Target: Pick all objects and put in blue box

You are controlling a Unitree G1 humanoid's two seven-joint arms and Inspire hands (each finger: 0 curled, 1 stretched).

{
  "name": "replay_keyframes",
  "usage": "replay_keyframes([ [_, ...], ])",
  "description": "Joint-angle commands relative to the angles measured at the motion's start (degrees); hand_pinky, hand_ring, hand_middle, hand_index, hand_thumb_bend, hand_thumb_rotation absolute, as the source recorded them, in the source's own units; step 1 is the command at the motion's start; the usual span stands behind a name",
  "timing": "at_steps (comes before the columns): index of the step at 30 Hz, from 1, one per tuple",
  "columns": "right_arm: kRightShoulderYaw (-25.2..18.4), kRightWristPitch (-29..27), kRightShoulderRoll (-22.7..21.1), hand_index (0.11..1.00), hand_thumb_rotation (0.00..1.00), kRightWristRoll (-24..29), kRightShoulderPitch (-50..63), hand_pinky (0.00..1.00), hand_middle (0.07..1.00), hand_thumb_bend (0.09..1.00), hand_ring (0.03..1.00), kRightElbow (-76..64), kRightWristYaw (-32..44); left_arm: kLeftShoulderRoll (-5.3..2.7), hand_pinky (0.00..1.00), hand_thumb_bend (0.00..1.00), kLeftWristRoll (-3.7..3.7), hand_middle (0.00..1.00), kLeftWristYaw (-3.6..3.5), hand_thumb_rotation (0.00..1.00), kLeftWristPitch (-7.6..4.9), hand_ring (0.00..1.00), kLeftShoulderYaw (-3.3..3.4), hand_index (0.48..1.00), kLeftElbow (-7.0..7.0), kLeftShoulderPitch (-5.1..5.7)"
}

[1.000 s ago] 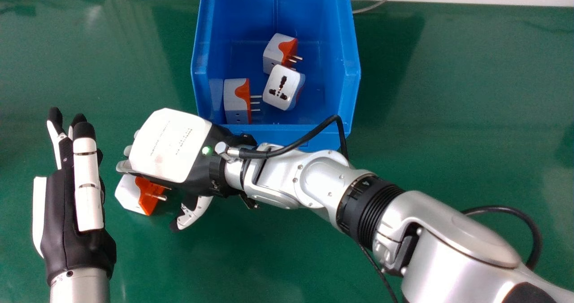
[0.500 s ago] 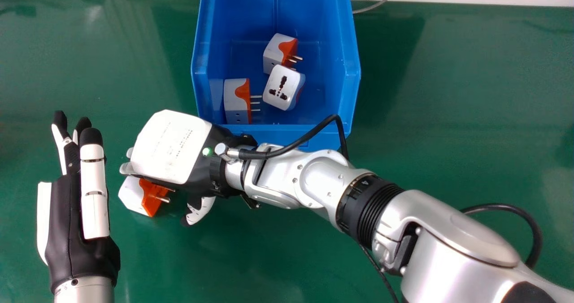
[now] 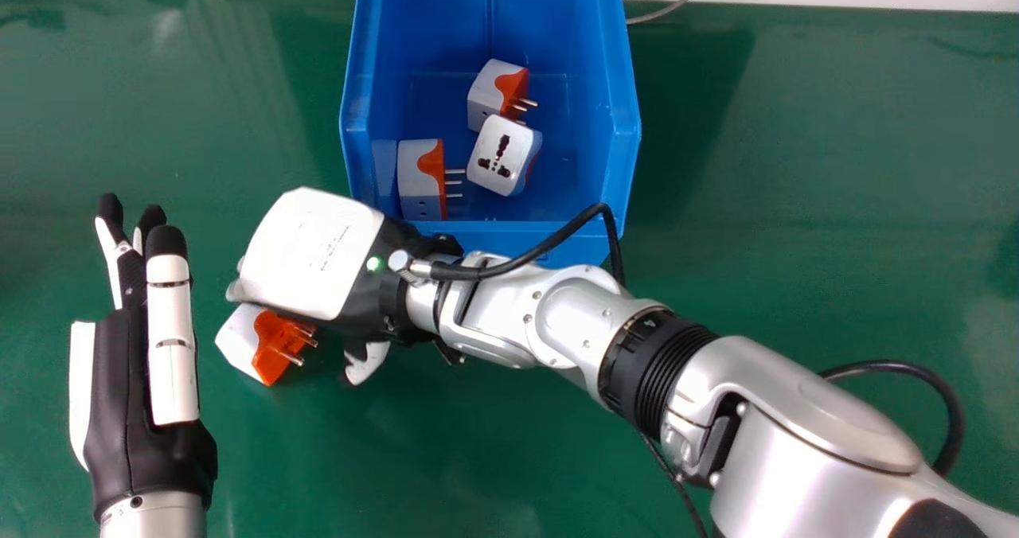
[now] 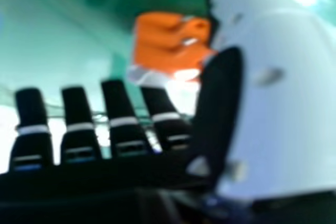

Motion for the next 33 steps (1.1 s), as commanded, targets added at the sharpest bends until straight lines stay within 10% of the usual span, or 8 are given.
replay_keyframes([
  [1, -2.40, -0.74, 3.17, 0.539, 0.03, 3.08, -0.89, 0.27, 0.448, 0.514, 0.350, 0.18, 0.25, -0.34, 1.00, 0.42, 0.87, 1.00, 0.50, 1.00, -0.60, 1.00, -0.46, 1.000, -2.10, 0.46],
  [5, -4.84, -1.14, 3.58, 0.488, 0.00, 6.94, -1.04, 0.14, 0.463, 0.527, 0.192, -0.12, 7.25, -0.53, 1.00, 0.43, 0.90, 1.00, 0.41, 1.00, -0.30, 1.00, -0.63, 0.999, -2.46, 0.67],
  [22, -8.10, 2.04, 3.73, 0.509, 0.00, 10.88, 0.65, 0.19, 0.446, 0.522, 0.261, -0.69, 11.72, -0.86, 1.00, 0.41, -0.38, 1.00, -0.02, 1.00, -0.42, 1.00, -0.40, 0.986, -2.30, 0.09],
  [29, -4.14, 4.01, 3.24, 0.495, 0.14, 7.35, 0.92, 0.50, 0.648, 0.510, 0.591, -1.83, 9.04, -0.84, 1.00, 0.41, -0.64, 1.00, -0.24, 1.00, -0.61, 1.00, -0.18, 0.991, -1.87, -0.35],
  [33, -1.74, 3.28, 2.88, 0.834, 0.12, 5.61, -0.18, 0.76, 0.876, 0.624, 0.845, -2.30, 10.57, -0.80, 1.00, 0.41, -0.88, 1.00, -0.35, 1.00, -0.18, 1.00, -0.16, 0.993, -1.85, -0.60],
])
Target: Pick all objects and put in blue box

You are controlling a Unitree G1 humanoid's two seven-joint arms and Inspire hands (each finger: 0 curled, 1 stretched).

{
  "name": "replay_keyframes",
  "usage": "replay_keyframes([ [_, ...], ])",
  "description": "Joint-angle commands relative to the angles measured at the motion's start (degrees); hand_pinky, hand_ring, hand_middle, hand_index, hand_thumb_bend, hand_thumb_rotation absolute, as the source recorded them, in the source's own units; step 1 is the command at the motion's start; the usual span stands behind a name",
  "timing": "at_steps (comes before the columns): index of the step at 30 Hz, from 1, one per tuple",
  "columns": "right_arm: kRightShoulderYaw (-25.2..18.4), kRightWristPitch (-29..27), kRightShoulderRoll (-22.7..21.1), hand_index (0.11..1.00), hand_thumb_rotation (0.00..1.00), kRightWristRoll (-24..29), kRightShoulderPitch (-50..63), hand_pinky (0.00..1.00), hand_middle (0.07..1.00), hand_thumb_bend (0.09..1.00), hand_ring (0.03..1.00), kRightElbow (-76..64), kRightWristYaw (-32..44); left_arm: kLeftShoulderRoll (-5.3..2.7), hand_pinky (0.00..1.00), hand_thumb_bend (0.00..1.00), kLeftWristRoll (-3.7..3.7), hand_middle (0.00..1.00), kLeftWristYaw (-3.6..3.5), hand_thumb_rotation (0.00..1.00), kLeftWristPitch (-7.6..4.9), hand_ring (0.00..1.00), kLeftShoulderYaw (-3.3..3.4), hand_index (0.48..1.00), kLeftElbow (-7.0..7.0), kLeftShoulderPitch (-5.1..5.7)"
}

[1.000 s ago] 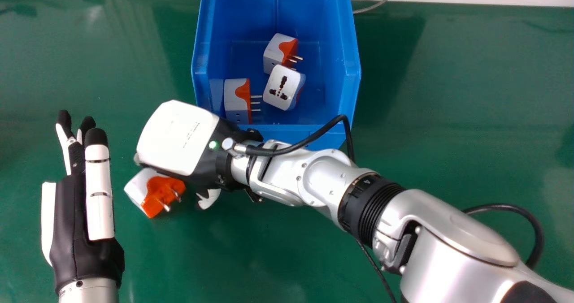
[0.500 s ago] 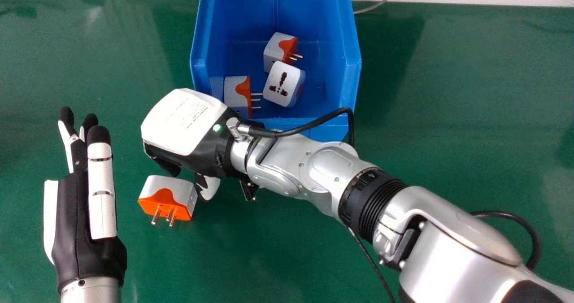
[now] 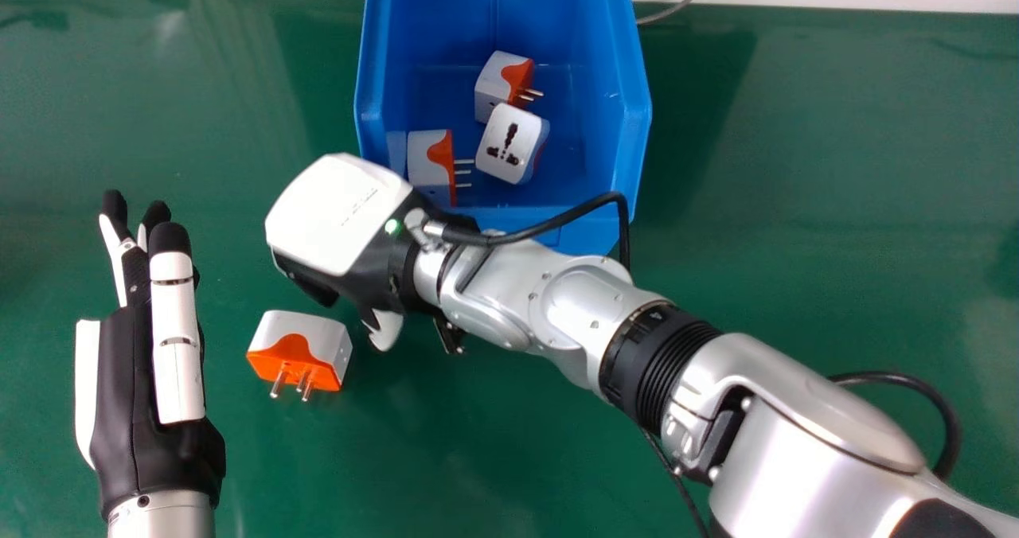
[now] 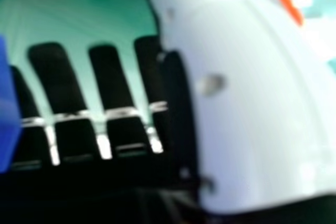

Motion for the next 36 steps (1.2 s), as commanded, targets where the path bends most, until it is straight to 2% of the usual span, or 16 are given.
replay_keyframes([
  [1, 0.91, -0.12, 2.63, 0.858, 0.13, -0.62, -0.31, 0.77, 0.893, 0.634, 0.865, -1.24, -0.58, 0.27, 1.00, 0.41, 0.15, 1.00, 0.03, 1.00, -0.28, 1.00, 0.08, 0.993, -0.93, -0.19],
  [4, 1.13, -0.16, 2.38, 0.930, 0.15, -0.54, -0.24, 0.82, 0.951, 0.657, 0.929, -2.15, -0.34, 0.31, 1.00, 0.42, 0.29, 1.00, 0.12, 1.00, -0.30, 1.00, 0.18, 0.994, -0.73, -0.47],
  [5, 1.06, -0.28, 2.30, 0.942, 0.20, -0.36, -0.19, 0.83, 0.964, 0.675, 0.940, -2.41, -0.21, 0.30, 1.00, 0.43, 0.42, 1.00, 0.23, 1.00, -0.15, 1.00, 0.19, 0.995, -0.74, -0.52],
  [6, 1.03, -0.53, 2.16, 0.950, 0.25, -0.25, -0.12, 0.83, 0.973, 0.700, 0.948, -2.69, -0.27, 0.28, 1.00, 0.43, 0.54, 1.00, 0.35, 1.00, 0.02, 1.00, 0.20, 0.998, -0.78, -0.54],
  [12, 1.04, -1.32, 1.60, 0.970, 0.31, -0.21, 0.06, 0.86, 0.996, 0.689, 0.975, -3.55, -0.39, 0.33, 1.00, 0.43, 0.26, 1.00, 0.31, 1.00, -0.10, 1.00, 0.45, 0.995, -0.22, -1.21],
  [16, 0.77, -1.30, 1.36, 0.970, 0.26, -0.08, 0.09, 0.86, 0.998, 0.655, 0.977, -3.74, -0.32, 0.35, 1.00, 0.43, 0.26, 1.00, 0.36, 1.00, 0.21, 1.00, 0.65, 0.998, -0.01, -1.67],
  [18, 0.73, -1.17, 1.25, 0.969, 0.28, -0.11, 0.14, 0.85, 0.995, 0.652, 0.970, -3.85, -0.53, 0.28, 1.00, 0.42, -0.18, 1.00, 0.25, 1.00, 0.17, 1.00, 0.86, 0.996, 0.33, -2.05],
  [20, 0.64, -1.37, 1.05, 0.969, 0.28, 0.00, 0.27, 0.85, 0.995, 0.651, 0.966, -3.99, -0.68, 0.22, 1.00, 0.42, -0.18, 1.00, 0.29, 1.00, 0.09, 1.00, 0.94, 0.994, 0.49, -2.31],
  [22, 0.56, -1.72, 0.82, 0.971, 0.29, 0.18, 0.34, 0.86, 0.997, 0.638, 0.969, -4.18, -0.21, -0.01, 1.00, 0.42, 0.10, 1.00, 0.71, 1.00, 0.89, 1.00, 0.82, 0.991, -0.03, -2.32],
  [24, 0.53, -2.65, 0.39, 0.964, 0.28, 0.41, 0.56, 0.86, 0.995, 0.633, 0.970, -4.28, 0.07, -0.36, 1.00, 0.41, 0.01, 1.00, 1.04, 1.00, 1.24, 1.00, 0.70, 0.993, -0.32, -2.41],
  [26, 0.48, -3.84, -0.08, 0.939, 0.26, 0.62, 0.81, 0.85, 0.972, 0.624, 0.953, -4.30, 0.14, -0.65, 1.00, 0.41, -0.19, 0.99, 1.31, 1.00, 1.30, 1.00, 0.57, 0.986, -0.40, -2.52],
  [30, 1.05, -5.34, -0.69, 0.906, 0.24, -0.15, 0.93, 0.83, 0.941, 0.571, 0.928, -4.25, 0.73, -0.56, 1.00, 0.42, 0.44, 1.00, 1.51, 1.00, 1.02, 1.00, 0.22, 0.986, -0.42, -2.39],
  [33, 1.05, -5.93, -0.55, 0.907, 0.26, -0.05, 1.15, 0.85, 0.941, 0.532, 0.933, -3.98, 2.42, -0.81, 1.00, 0.42, 0.52, 0.99, 1.63, 1.00, 0.65, 1.00, 0.03, 0.975, -0.40, -2.35],
  [36, 1.06, -6.58, -0.51, 0.877, 0.23, 0.07, 1.83, 0.83, 0.914, 0.616, 0.905, -3.95, 2.68, -0.89, 1.00, 0.43, 0.64, 0.99, 1.58, 1.00, 0.64, 1.00, -0.27, 0.976, -0.73, -2.10],
])
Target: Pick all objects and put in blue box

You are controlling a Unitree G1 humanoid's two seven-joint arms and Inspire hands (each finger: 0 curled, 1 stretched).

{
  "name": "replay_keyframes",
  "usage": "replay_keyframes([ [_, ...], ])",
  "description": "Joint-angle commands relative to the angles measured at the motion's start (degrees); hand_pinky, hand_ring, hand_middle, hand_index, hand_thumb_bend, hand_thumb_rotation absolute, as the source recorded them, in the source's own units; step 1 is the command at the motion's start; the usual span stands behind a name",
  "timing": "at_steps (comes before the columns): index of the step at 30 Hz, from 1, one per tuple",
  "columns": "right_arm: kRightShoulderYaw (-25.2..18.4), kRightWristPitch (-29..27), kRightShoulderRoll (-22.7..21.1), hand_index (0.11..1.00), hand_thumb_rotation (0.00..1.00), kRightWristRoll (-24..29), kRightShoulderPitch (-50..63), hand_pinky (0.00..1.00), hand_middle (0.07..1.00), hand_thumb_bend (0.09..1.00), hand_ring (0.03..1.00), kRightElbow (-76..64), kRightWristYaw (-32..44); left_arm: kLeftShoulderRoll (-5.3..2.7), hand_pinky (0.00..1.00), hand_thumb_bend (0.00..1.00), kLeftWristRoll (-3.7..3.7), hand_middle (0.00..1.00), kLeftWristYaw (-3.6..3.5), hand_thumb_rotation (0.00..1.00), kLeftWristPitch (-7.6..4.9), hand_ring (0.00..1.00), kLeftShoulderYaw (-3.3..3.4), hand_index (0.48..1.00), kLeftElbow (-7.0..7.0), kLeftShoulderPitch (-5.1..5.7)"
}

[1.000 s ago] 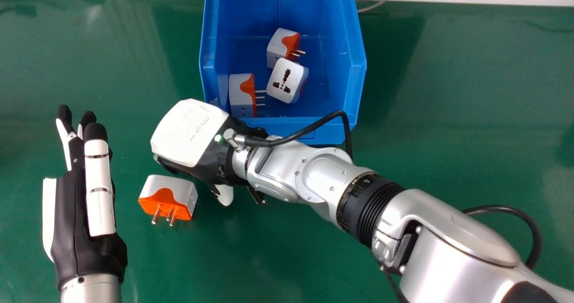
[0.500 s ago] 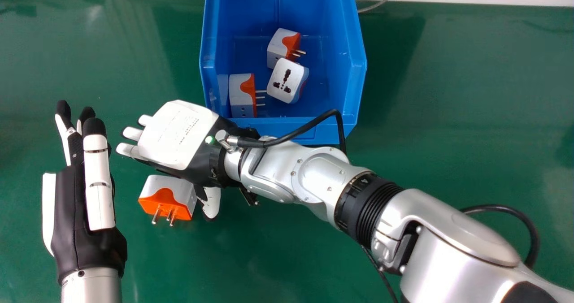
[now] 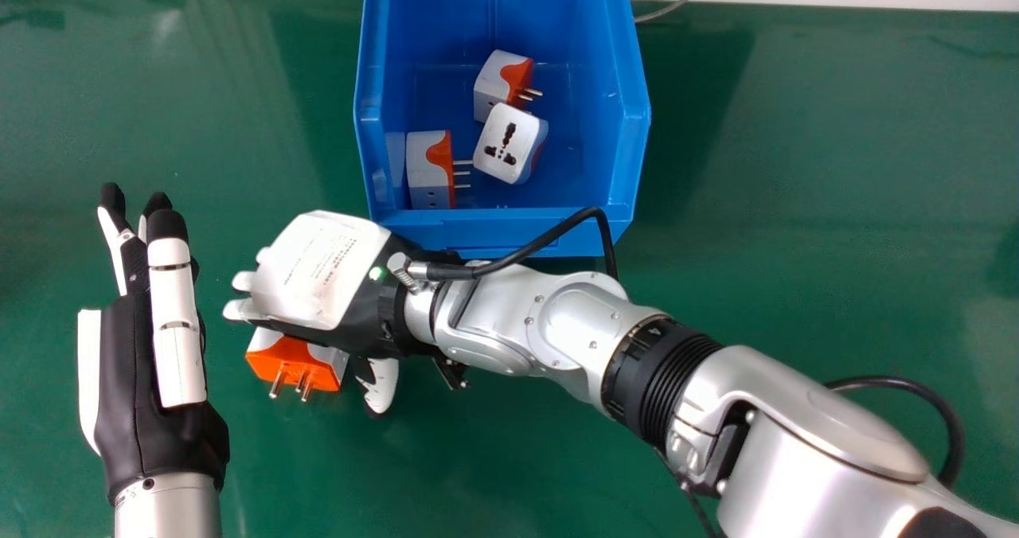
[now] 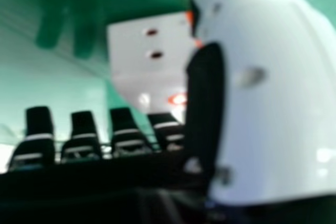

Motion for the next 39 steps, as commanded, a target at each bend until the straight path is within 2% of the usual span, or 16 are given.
replay_keyframes([
  [1, -0.14, -0.85, 0.42, 0.869, 0.21, 0.42, 0.18, 0.82, 0.907, 0.650, 0.897, -1.09, 0.29, -0.23, 1.00, 0.43, 0.48, 0.99, 0.25, 1.00, -0.73, 1.00, -0.39, 0.977, -1.78, 0.18],
  [9, -1.17, -2.03, 0.45, 0.834, 0.19, 1.21, 0.64, 0.78, 0.872, 0.693, 0.858, -0.96, 0.75, -0.11, 1.00, 0.43, 0.97, 1.00, 0.38, 1.00, -0.67, 1.00, -0.61, 0.991, -2.15, 0.48],
  [12, -2.20, -2.59, 0.95, 0.762, 0.18, 2.32, 0.50, 0.77, 0.815, 0.686, 0.825, 0.07, 1.44, -0.37, 1.00, 0.44, 0.65, 1.00, 0.52, 1.00, -0.77, 1.00, -0.58, 0.980, -2.14, 0.43],
  [14, -2.33, -2.62, 1.35, 0.678, 0.16, 2.37, 0.37, 0.64, 0.694, 0.690, 0.689, 1.05, 0.51, -0.51, 1.00, 0.43, 0.69, 0.99, 0.67, 1.00, -0.81, 1.00, -0.75, 0.970, -2.31, 0.48],
  [17, -2.93, -2.04, 1.90, 0.527, 0.05, 3.05, 0.75, 0.43, 0.520, 0.554, 0.501, 2.13, -0.34, -0.58, 1.00, 0.42, 0.49, 0.99, 0.69, 1.00, -0.76, 1.00, -0.92, 0.970, -2.47, 0.49],
  [22, -4.16, -0.32, 3.00, 0.495, 0.00, 5.36, 0.57, 0.18, 0.472, 0.528, 0.247, 3.72, 3.38, -0.31, 1.00, 0.43, 0.99, 0.99, 0.77, 1.00, -0.35, 1.00, -1.20, 0.978, -2.75, 0.70],
  [23, -4.53, -0.66, 2.72, 0.494, 0.00, 5.88, 0.97, 0.17, 0.471, 0.528, 0.244, 3.61, 2.43, -0.36, 1.00, 0.43, 0.97, 0.99, 0.82, 1.00, -0.19, 1.00, -1.26, 0.979, -2.85, 0.77],
  [25, -5.20, -0.95, 2.35, 0.700, 0.00, 6.79, 1.38, 0.30, 0.483, 0.549, 0.405, 3.58, 1.78, -0.31, 1.00, 0.44, 1.02, 1.00, 0.88, 1.00, -0.31, 1.00, -1.27, 0.979, -2.72, 0.77],
  [27, -4.79, -1.12, 1.99, 0.770, 0.00, 6.61, 1.06, 0.23, 0.477, 0.555, 0.316, 3.58, 2.03, -0.14, 1.00, 0.44, 1.20, 0.99, 0.96, 1.00, -0.42, 1.00, -1.16, 0.977, -2.52, 0.62],
  [29, -4.90, -1.63, 1.76, 0.718, 0.00, 6.94, 0.88, 0.21, 0.476, 0.556, 0.291, 3.69, 2.44, -0.13, 1.00, 0.43, 1.06, 0.99, 0.96, 1.00, -0.25, 1.00, -1.10, 0.979, -2.57, 0.54],
  [30, -5.18, -1.42, 2.03, 0.724, 0.00, 7.21, 1.10, 0.21, 0.475, 0.557, 0.287, 4.07, 1.77, -0.08, 1.00, 0.43, 0.82, 0.99, 0.83, 1.00, -0.12, 1.00, -1.02, 0.978, -2.58, 0.51],
  [31, -5.38, -1.81, 1.81, 0.754, 0.00, 7.46, 1.19, 0.25, 0.481, 0.557, 0.344, 3.94, 1.62, 0.05, 1.00, 0.43, 0.64, 0.99, 0.59, 1.00, -0.46, 1.00, -0.95, 0.976, -2.30, 0.43],
  [32, -5.59, -1.39, 2.16, 0.701, 0.00, 7.67, 1.08, 0.23, 0.479, 0.550, 0.318, 4.39, 2.06, 0.14, 1.00, 0.43, 0.58, 0.99, 0.51, 1.00, -0.50, 1.00, -0.88, 0.977, -2.17, 0.37],
  [34, -5.77, -1.25, 2.41, 0.709, 0.00, 7.97, 0.71, 0.23, 0.479, 0.549, 0.323, 4.77, 3.18, 0.20, 1.00, 0.44, 0.63, 0.99, 0.67, 1.00, -0.15, 1.00, -0.80, 0.974, -2.16, 0.31],
  [37, -7.19, -2.14, 3.08, 0.840, 0.00, 9.86, 0.73, 0.31, 0.488, 0.547, 0.453, 5.91, 3.61, 0.41, 1.00, 0.44, 0.49, 0.99, 0.76, 1.00, 0.21, 1.00, -0.67, 0.976, -2.00, 0.00],
  [39, -5.80, -1.84, 2.15, 0.748, 0.00, 8.31, 0.75, 0.24, 0.479, 0.554, 0.341, 4.64, 3.29, 0.47, 1.00, 0.43, 0.47, 0.99, 0.84, 1.00, 0.39, 1.00, -0.58, 0.980, -1.92, -0.19],
])
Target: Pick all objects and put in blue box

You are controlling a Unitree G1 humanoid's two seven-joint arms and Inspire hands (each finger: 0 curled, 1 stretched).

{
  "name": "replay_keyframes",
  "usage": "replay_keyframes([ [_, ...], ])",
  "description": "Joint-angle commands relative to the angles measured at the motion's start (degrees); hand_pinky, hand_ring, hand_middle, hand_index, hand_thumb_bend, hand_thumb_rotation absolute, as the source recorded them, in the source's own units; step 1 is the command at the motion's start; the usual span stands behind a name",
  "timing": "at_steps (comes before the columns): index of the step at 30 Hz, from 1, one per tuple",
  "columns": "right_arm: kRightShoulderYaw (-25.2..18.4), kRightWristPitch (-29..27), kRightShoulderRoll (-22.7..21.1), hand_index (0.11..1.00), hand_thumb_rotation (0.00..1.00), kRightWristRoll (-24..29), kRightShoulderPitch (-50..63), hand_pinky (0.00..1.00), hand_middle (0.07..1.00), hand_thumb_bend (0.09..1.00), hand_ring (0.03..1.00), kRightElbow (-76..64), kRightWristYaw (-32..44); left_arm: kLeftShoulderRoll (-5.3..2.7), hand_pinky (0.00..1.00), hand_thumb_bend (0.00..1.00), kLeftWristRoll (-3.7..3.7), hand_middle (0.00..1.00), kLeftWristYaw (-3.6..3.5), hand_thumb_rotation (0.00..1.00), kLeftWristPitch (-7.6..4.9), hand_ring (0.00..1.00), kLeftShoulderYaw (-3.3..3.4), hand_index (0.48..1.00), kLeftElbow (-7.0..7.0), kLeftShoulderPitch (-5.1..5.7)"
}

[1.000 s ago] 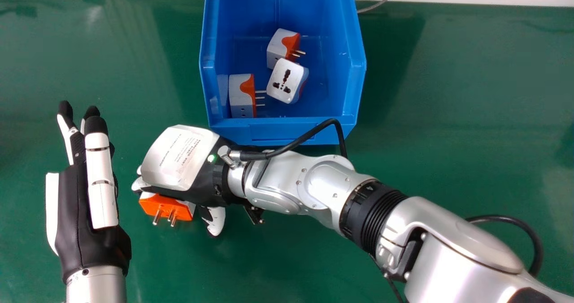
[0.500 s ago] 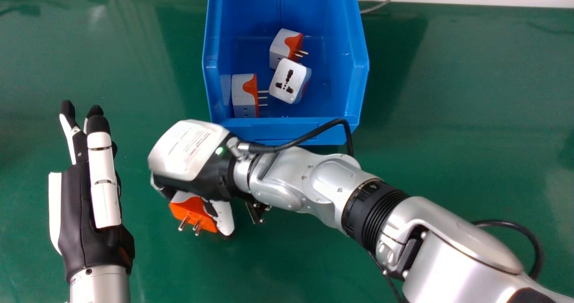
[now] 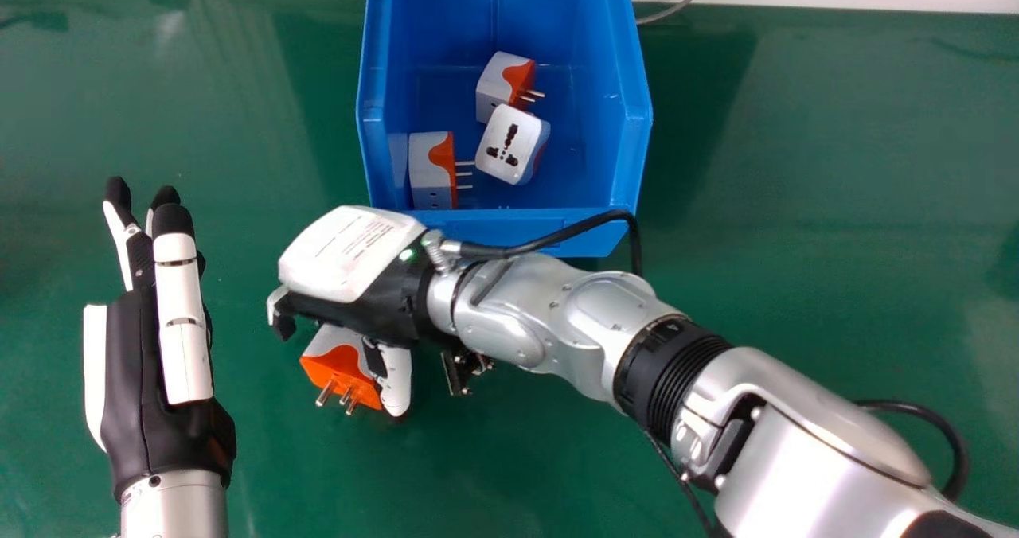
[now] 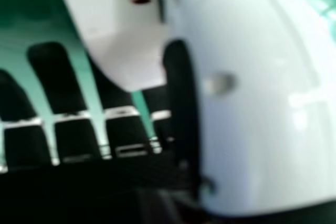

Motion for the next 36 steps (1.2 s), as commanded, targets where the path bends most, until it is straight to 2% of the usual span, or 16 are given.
replay_keyframes([
  [1, 1.24, -0.35, 0.87, 0.678, 0.00, -1.28, 0.66, 0.20, 0.475, 0.558, 0.292, -1.59, 0.18, 0.33, 1.00, 0.43, 0.14, 0.99, -0.01, 1.00, -0.02, 1.00, 0.27, 0.979, -0.59, -0.57],
  [4, 0.69, -1.78, -0.81, 0.611, 0.00, -0.58, 2.20, 0.17, 0.470, 0.564, 0.239, -4.09, 0.33, 0.46, 1.00, 0.43, -0.12, 0.99, -0.11, 1.00, 0.06, 1.00, 0.52, 0.978, -0.33, -0.87],
  [7, 0.25, -2.84, -3.45, 0.626, 0.00, -0.57, 4.57, 0.18, 0.470, 0.561, 0.251, -9.02, 0.20, 0.76, 1.00, 0.42, -0.38, 1.00, -0.28, 1.00, 0.06, 1.00, 0.90, 0.985, 0.18, -1.28],
  [9, 0.00, -4.76, -5.68, 0.533, 0.00, -0.50, 6.16, 0.19, 0.472, 0.538, 0.271, -12.50, -0.66, 0.87, 1.00, 0.41, -0.49, 1.00, -0.27, 1.00, 0.13, 1.00, 1.22, 0.989, 0.44, -1.58],
  [11, -0.70, -6.10, -7.59, 0.530, 0.00, 0.16, 7.76, 0.21, 0.435, 0.522, 0.291, -15.78, -0.28, 1.22, 1.00, 0.42, -0.73, 1.00, -0.58, 1.00, 0.37, 1.00, 1.56, 0.990, 0.65, -1.80],
  [13, -1.33, -6.89, -9.38, 0.527, 0.00, 0.70, 9.40, 0.20, 0.420, 0.518, 0.279, -19.26, 0.39, 1.25, 1.00, 0.42, -1.02, 1.00, -0.64, 1.00, 0.45, 1.00, 1.92, 0.988, 0.87, -2.07],
  [17, -3.41, -4.33, -11.87, 0.530, 0.00, 2.75, 12.88, 0.24, 0.435, 0.509, 0.327, -27.49, 7.14, 1.65, 1.00, 0.42, -1.22, 1.00, -0.92, 1.00, 0.73, 1.00, 2.62, 0.988, 1.41, -2.66],
  [19, -4.90, -2.83, -13.65, 0.521, 0.01, 3.93, 15.63, 0.27, 0.453, 0.508, 0.365, -33.46, 10.67, 1.96, 1.00, 0.42, -1.11, 1.00, -1.12, 1.00, 1.07, 1.00, 2.84, 0.996, 1.50, -2.78],
  [20, -5.59, -2.64, -14.58, 0.503, 0.08, 4.06, 17.25, 0.27, 0.447, 0.496, 0.360, -36.17, 10.58, 2.12, 1.00, 0.42, -1.13, 1.00, -1.27, 1.00, 1.11, 1.00, 2.98, 0.994, 1.65, -2.89],
  [23, -7.95, -2.05, -17.23, 0.484, 0.14, 5.50, 22.01, 0.23, 0.412, 0.489, 0.321, -43.72, 11.63, 2.15, 1.00, 0.42, -1.56, 1.00, -1.42, 1.00, 0.67, 1.00, 3.45, 0.996, 2.31, -3.33],
  [25, -9.92, -3.18, -19.48, 0.478, 0.14, 6.77, 25.26, 0.19, 0.356, 0.491, 0.265, -48.59, 11.03, 2.19, 1.00, 0.42, -1.96, 1.00, -1.39, 1.00, 0.54, 1.00, 3.91, 0.988, 2.90, -3.79],
  [26, -10.99, -3.50, -20.83, 0.476, 0.14, 7.30, 26.82, 0.17, 0.323, 0.492, 0.236, -51.42, 11.08, 2.24, 1.00, 0.42, -1.85, 1.00, -1.33, 1.00, 0.39, 1.00, 4.03, 0.988, 3.14, -3.94],
  [28, -13.07, -3.86, -23.38, 0.476, 0.14, 8.38, 29.08, 0.16, 0.325, 0.491, 0.229, -56.70, 12.22, 2.53, 1.00, 0.41, -1.83, 1.00, -1.40, 1.00, 0.39, 1.00, 4.45, 0.987, 3.74, -4.28],
  [30, -15.20, -3.31, -25.43, 0.477, 0.15, 8.88, 31.05, 0.17, 0.343, 0.489, 0.242, -61.65, 13.12, 2.71, 1.00, 0.40, -2.10, 1.00, -1.52, 1.00, 0.40, 1.00, 4.87, 0.988, 4.06, -4.50],
  [33, -18.43, -0.69, -27.40, 0.475, 0.15, 9.59, 33.74, 0.16, 0.316, 0.485, 0.230, -68.40, 15.39, 3.09, 1.00, 0.40, -2.89, 1.00, -2.09, 1.00, 0.37, 1.00, 5.31, 0.985, 4.29, -4.61],
  [36, -21.64, 0.07, -28.63, 0.474, 0.15, 9.70, 35.52, 0.16, 0.297, 0.485, 0.217, -72.45, 14.67, 3.20, 1.00, 0.39, -3.07, 1.00, -2.26, 1.00, 0.60, 1.00, 5.77, 0.988, 4.38, -4.70],
])
